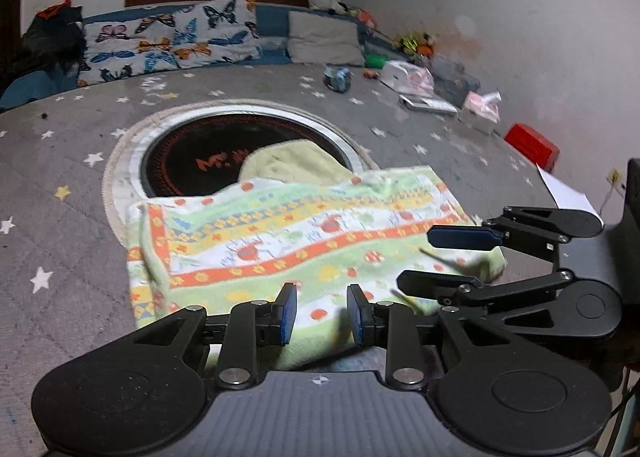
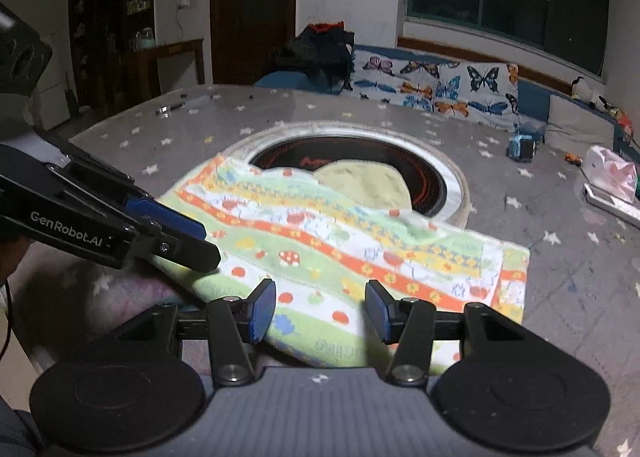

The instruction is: Fold clothes

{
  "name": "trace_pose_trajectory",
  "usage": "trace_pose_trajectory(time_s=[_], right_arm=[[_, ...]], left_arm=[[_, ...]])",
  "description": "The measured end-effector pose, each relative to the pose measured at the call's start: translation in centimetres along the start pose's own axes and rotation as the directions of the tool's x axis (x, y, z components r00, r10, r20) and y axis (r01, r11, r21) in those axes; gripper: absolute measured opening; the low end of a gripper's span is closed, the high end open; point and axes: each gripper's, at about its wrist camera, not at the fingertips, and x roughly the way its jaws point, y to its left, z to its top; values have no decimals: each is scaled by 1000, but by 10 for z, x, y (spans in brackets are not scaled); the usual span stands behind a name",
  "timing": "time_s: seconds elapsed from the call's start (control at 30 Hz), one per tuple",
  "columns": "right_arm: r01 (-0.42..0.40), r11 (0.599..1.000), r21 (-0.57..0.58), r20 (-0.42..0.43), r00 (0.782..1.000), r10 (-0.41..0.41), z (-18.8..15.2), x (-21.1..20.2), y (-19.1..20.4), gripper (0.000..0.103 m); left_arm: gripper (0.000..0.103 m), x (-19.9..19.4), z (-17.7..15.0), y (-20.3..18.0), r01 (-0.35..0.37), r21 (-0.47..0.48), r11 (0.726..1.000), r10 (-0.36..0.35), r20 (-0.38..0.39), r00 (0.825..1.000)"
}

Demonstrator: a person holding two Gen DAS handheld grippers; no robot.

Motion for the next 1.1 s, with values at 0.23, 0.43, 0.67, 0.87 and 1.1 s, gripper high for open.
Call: trace_pose_trajectory(time_s=[0.23, 0.43, 0.67, 0.87, 1.1], right_arm=[[-31, 999, 13, 43, 999, 31, 20, 14, 3, 51], [-48, 999, 12, -12, 999, 48, 26, 46, 6, 52], [-49, 998, 40, -19, 999, 50, 44, 59, -7, 52], [-7, 996, 88, -54, 998, 12, 59, 96, -28, 51], [17, 997, 77, -70, 997, -12, 61, 109, -30, 51]], left_arm=[[31, -6, -4, 23, -52, -70, 996, 52, 2, 999], [33, -8, -11, 36, -59, -95, 994, 59, -6, 998], [33, -14, -12, 44, -55, -120, 991, 56, 8, 998], [33, -16, -13, 55, -73, -154, 985, 75, 5, 997], [33, -15, -15, 68, -116, -191, 975, 116, -10, 993]])
